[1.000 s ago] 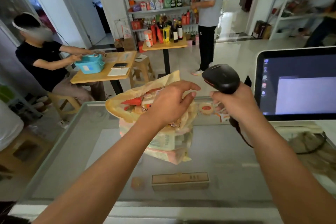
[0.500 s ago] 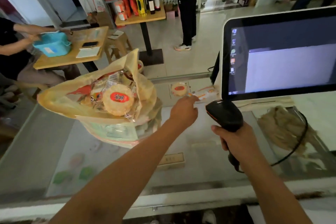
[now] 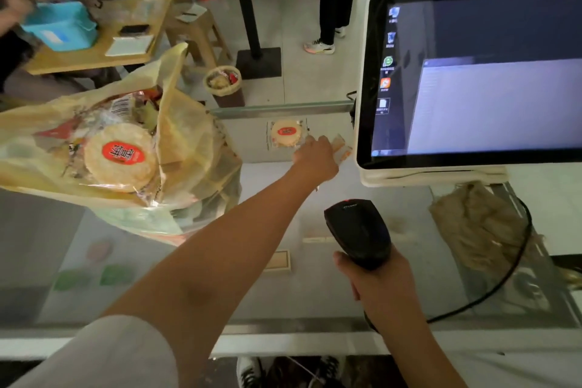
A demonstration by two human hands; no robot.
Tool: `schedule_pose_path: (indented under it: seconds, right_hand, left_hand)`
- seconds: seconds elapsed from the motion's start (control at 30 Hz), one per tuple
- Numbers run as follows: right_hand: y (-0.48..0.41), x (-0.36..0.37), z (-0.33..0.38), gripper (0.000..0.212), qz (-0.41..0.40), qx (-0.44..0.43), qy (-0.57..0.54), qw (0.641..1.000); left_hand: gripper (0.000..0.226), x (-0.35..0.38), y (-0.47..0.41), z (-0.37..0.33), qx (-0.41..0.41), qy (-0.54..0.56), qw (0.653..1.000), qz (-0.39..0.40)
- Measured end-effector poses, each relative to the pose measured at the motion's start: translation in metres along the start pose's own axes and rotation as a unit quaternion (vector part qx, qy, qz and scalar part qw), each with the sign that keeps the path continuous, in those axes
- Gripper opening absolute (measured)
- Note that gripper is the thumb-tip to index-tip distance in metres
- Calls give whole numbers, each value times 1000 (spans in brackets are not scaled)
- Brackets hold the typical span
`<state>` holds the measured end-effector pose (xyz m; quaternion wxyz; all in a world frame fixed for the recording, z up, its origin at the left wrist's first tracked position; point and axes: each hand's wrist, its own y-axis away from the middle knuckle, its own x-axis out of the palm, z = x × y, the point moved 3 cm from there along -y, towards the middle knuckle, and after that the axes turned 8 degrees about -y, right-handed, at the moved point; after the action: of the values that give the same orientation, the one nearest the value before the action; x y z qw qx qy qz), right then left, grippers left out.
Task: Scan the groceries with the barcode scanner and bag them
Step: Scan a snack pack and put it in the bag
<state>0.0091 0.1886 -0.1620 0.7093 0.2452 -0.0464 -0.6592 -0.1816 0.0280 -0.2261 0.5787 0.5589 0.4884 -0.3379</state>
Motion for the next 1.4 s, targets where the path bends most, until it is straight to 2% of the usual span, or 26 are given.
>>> schedule_pose_path:
  seconds: [0.07, 0.1, 0.13, 0.2, 0.3, 0.43, 0.47, 0.5, 0.6, 0.7, 0.73, 0.77, 0.87, 0.93, 1.17, 1.4]
  right_hand:
    - [4, -1, 2, 21, -1, -5, -3, 1000]
    - [8, 0, 3, 21, -2, -8, -5, 1000]
    - [12, 1, 5, 20, -6, -13, -10, 1000]
    - [24, 4, 9, 19, -22, -25, -25, 999]
    - [51, 12, 17, 19, -57, -34, -61, 996]
    - [104, 32, 24, 23, -120, -58, -121, 984]
    - [116, 38, 25, 22, -135, -66, -136, 979]
    - [126, 43, 27, 22, -151, -75, -150, 974]
    - [150, 52, 34, 19, -185, -90, -172, 963]
    - [171, 59, 46, 19, -184, -98, -187, 960]
    - [178, 60, 50, 19, -185, -104, -185, 960]
    - [184, 60, 53, 20, -189, -116, -172, 960]
    - [198, 56, 60, 20, -196, -153, -94, 964]
    - [204, 54, 63, 19, -187, -156, -56, 968]
    - [216, 59, 68, 19, -186, -175, -16, 967]
    - [223, 60, 74, 21, -185, -191, 16, 964]
  left_hand:
    - [56, -2, 12, 9, -26, 99, 992, 74]
    - [61, -6, 21, 14, -48, 184, 977, 100]
    - [62, -12, 32, 18, -73, 292, 946, 117]
    - [41, -27, 57, 21, -95, 495, 854, 130]
    - [19, -48, 94, 22, -82, 681, 713, 146]
    - [23, -77, 142, 22, -74, 827, 535, 157]
    - [24, -82, 153, 24, -70, 846, 504, 159]
    - [27, -87, 164, 26, -64, 856, 486, 163]
    - [44, -98, 192, 31, -35, 861, 473, 182]
    - [33, -111, 214, 34, -8, 875, 457, 162]
    - [27, -116, 221, 35, -4, 870, 470, 146]
    - [24, -120, 228, 36, 1, 857, 498, 128]
    - [17, -126, 237, 48, 17, 797, 600, 73]
    - [14, -131, 241, 57, 31, 772, 633, 51]
    - [14, -146, 256, 68, 74, 759, 646, 37]
    - [17, -151, 257, 76, 76, 754, 651, 33]
